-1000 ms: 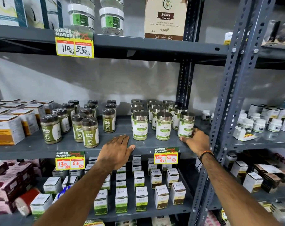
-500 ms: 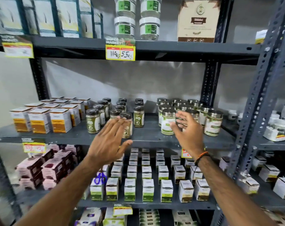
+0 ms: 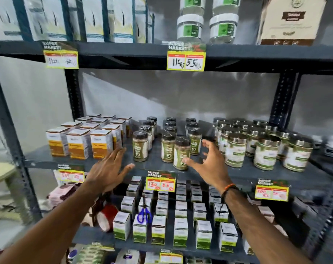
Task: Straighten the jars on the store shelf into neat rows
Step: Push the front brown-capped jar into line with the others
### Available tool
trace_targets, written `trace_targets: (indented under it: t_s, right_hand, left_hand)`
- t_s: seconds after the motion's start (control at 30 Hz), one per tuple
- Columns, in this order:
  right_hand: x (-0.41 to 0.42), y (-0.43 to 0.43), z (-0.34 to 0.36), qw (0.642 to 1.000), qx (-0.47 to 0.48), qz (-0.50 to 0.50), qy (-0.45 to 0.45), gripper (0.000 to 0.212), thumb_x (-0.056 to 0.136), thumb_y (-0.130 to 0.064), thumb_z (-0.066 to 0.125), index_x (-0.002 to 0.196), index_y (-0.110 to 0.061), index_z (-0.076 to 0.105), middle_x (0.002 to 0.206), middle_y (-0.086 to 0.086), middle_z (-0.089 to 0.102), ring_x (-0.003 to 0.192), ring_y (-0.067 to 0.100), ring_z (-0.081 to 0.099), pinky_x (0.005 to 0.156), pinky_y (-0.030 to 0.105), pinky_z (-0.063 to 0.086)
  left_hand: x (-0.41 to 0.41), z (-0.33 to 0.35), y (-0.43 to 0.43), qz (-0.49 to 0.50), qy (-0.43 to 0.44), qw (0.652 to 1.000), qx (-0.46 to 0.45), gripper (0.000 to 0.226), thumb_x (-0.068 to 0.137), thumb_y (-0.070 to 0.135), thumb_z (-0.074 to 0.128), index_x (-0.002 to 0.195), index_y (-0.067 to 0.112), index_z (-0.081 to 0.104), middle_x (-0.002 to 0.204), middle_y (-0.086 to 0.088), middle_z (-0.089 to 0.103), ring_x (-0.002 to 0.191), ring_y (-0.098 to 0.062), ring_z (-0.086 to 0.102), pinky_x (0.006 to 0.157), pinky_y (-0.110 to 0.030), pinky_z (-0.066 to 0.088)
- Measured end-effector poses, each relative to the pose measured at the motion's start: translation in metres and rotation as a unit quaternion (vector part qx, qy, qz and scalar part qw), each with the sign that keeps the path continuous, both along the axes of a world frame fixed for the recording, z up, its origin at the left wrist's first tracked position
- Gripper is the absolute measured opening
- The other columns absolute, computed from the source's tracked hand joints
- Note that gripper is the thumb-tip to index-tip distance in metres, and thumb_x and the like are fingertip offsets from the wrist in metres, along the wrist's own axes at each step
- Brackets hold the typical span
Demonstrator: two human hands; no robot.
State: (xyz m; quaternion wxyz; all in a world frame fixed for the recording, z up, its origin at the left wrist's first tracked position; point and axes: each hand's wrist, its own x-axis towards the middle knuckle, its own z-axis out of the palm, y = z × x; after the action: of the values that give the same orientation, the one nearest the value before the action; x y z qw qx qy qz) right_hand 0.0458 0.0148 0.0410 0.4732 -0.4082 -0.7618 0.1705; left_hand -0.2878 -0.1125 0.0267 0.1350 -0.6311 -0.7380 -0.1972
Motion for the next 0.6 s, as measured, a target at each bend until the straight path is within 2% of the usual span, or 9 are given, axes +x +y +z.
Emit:
trace_targets:
  t_s: [0.1, 0.17, 0.27, 0.37, 0.47, 0.6]
  right_hand:
    - [-0.007, 0.004, -0.010, 0.999, -0.031, -0.008, -0.037, 0.124, 0.055, -0.087, 0.072, 0.153, -0.022, 0.034, 0.145, -0.002, 0.054, 0.120, 0.016, 0.059, 0.095, 0.034, 0.052]
    - [-0.012, 0.003, -0.013, 0.998, -0.048, 0.003, -0.044, 0.123, 0.053, -0.086, 0.074, 0.151, -0.021, 0.038, 0.138, -0.008, 0.060, 0.113, 0.009, 0.062, 0.091, 0.028, 0.054]
    - [-0.021, 0.003, -0.015, 0.998, -0.038, 0.025, -0.032, 0.089, 0.060, -0.067, 0.086, 0.133, -0.029, 0.054, 0.113, -0.023, 0.067, 0.094, -0.011, 0.062, 0.075, 0.005, 0.047]
    - [-0.027, 0.003, -0.016, 0.998, -0.036, 0.026, -0.037, 0.064, 0.065, -0.056, 0.089, 0.117, -0.032, 0.060, 0.098, -0.025, 0.070, 0.087, -0.015, 0.063, 0.073, 0.007, 0.050]
    - [-0.028, 0.005, -0.015, 0.999, -0.036, 0.012, -0.036, 0.058, 0.067, -0.053, 0.088, 0.114, -0.029, 0.063, 0.097, -0.020, 0.072, 0.082, -0.010, 0.066, 0.069, 0.009, 0.052]
    - [-0.021, 0.011, -0.013, 0.999, -0.028, -0.015, -0.040, 0.052, 0.067, -0.052, 0.089, 0.107, -0.032, 0.062, 0.085, -0.028, 0.065, 0.076, -0.017, 0.062, 0.059, 0.002, 0.045]
  left_hand:
    - [-0.007, -0.010, 0.014, -0.003, 0.004, 1.000, -0.030, 0.103, 0.085, 0.089, 0.008, 0.158, 0.017, 0.023, 0.164, -0.010, 0.032, 0.144, -0.032, 0.041, 0.105, -0.056, 0.047]
    - [-0.009, -0.016, 0.019, -0.004, 0.029, 0.999, -0.035, 0.102, 0.086, 0.088, 0.007, 0.155, 0.016, 0.030, 0.159, -0.009, 0.041, 0.140, -0.031, 0.044, 0.101, -0.053, 0.048]
    - [-0.012, -0.020, 0.024, -0.009, 0.057, 0.998, -0.022, 0.094, 0.090, 0.083, 0.012, 0.150, 0.016, 0.040, 0.152, -0.009, 0.052, 0.136, -0.028, 0.050, 0.102, -0.047, 0.048]
    - [-0.013, -0.020, 0.025, -0.011, 0.071, 0.997, -0.023, 0.088, 0.094, 0.079, 0.016, 0.150, 0.016, 0.042, 0.153, -0.008, 0.051, 0.137, -0.026, 0.049, 0.106, -0.045, 0.046]
    - [-0.011, -0.021, 0.024, -0.010, 0.073, 0.997, -0.017, 0.088, 0.094, 0.078, 0.017, 0.149, 0.015, 0.043, 0.153, -0.009, 0.051, 0.138, -0.026, 0.049, 0.108, -0.046, 0.045]
    - [-0.011, -0.021, 0.024, -0.006, 0.069, 0.997, -0.019, 0.090, 0.094, 0.079, 0.016, 0.150, 0.015, 0.043, 0.153, -0.009, 0.051, 0.138, -0.027, 0.050, 0.109, -0.047, 0.045]
